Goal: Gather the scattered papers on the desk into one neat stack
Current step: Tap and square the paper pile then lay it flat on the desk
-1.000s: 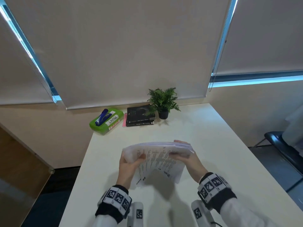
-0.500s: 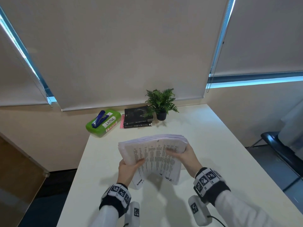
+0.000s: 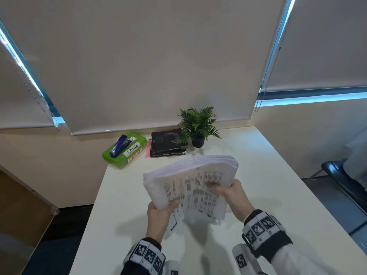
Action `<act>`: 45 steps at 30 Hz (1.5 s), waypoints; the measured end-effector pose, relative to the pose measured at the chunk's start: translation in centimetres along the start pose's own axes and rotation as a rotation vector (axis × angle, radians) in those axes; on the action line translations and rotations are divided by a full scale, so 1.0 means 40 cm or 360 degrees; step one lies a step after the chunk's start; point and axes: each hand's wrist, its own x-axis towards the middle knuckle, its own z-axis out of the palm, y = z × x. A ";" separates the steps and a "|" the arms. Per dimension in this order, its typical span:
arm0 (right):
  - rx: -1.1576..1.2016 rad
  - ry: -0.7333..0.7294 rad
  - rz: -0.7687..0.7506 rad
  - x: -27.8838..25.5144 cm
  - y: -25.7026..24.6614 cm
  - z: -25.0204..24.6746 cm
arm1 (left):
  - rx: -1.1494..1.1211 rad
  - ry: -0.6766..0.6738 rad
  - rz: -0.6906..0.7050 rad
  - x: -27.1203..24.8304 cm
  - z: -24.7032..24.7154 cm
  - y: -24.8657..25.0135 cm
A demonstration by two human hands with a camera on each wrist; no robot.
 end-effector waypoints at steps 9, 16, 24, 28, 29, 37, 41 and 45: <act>0.0029 -0.0123 0.0094 -0.006 0.008 -0.036 | -0.0011 -0.0164 -0.0036 0.006 0.001 0.016; -0.0038 -0.0097 0.0111 -0.005 0.000 -0.026 | 0.0008 -0.0085 -0.0092 0.021 0.002 0.007; -0.0016 0.0004 0.0156 -0.018 0.013 -0.019 | 0.0060 -0.0115 -0.0201 0.014 -0.005 -0.026; -0.0178 -0.0087 0.0121 -0.029 -0.025 -0.029 | 0.0076 -0.0134 -0.0250 0.016 -0.016 -0.056; -0.0308 -0.0113 0.0044 -0.028 -0.057 -0.037 | 0.0085 -0.0144 -0.0241 0.021 -0.017 -0.061; -0.2696 -0.0633 -0.0468 -0.019 -0.301 0.091 | 0.0150 -0.0147 -0.0231 0.035 -0.014 -0.059; -0.2760 -0.0774 -0.0431 -0.009 -0.249 0.211 | 0.0147 -0.0165 -0.0207 0.031 -0.013 -0.051; -0.2658 -0.0654 -0.0453 -0.003 -0.222 0.223 | 0.0206 -0.0150 -0.0192 0.026 -0.014 -0.054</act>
